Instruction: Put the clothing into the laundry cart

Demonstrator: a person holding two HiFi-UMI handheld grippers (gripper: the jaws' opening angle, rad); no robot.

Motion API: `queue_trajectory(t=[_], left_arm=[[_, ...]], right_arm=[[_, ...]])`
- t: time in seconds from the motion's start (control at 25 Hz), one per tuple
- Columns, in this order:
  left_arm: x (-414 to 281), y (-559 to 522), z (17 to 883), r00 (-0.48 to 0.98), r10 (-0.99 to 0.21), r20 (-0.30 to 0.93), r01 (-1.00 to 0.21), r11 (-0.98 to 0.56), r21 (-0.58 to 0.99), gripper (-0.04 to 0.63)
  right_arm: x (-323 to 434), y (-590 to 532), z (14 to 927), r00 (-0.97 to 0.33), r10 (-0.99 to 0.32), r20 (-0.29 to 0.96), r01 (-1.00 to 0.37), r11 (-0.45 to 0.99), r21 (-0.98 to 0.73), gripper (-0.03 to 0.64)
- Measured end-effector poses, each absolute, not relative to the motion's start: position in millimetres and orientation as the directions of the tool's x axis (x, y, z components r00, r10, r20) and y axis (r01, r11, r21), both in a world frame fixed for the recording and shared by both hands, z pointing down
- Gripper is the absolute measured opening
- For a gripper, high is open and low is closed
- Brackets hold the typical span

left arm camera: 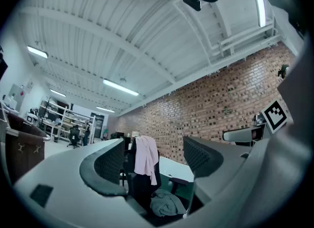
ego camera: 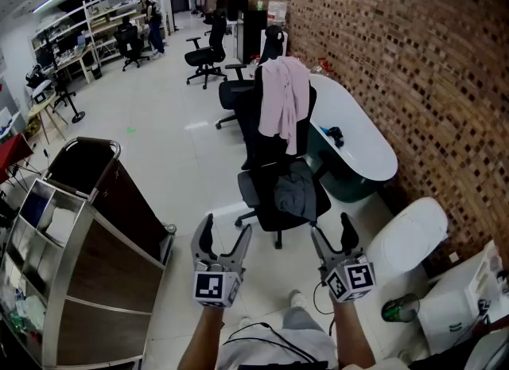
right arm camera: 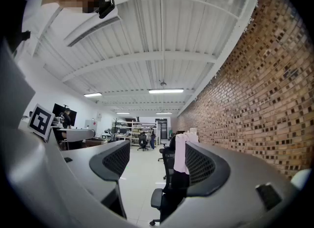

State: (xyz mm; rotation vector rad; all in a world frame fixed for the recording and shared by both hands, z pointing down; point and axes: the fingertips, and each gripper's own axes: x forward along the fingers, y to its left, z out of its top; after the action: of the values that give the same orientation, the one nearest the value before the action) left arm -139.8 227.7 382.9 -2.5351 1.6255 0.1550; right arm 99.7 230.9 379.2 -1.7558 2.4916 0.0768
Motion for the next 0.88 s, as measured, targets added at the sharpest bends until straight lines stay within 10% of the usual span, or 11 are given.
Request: queue_trajectory(t=[0.88], left_arm=[[15.4, 68.3, 375.2, 0.281, -0.946, -0.158, -0.958, -0.286, 0.010, 0.354]], right_arm=[[252.0, 38.8, 388.7, -0.450, -0.878, -0.164, -0.883, 0.465, -0.065, 0.376]])
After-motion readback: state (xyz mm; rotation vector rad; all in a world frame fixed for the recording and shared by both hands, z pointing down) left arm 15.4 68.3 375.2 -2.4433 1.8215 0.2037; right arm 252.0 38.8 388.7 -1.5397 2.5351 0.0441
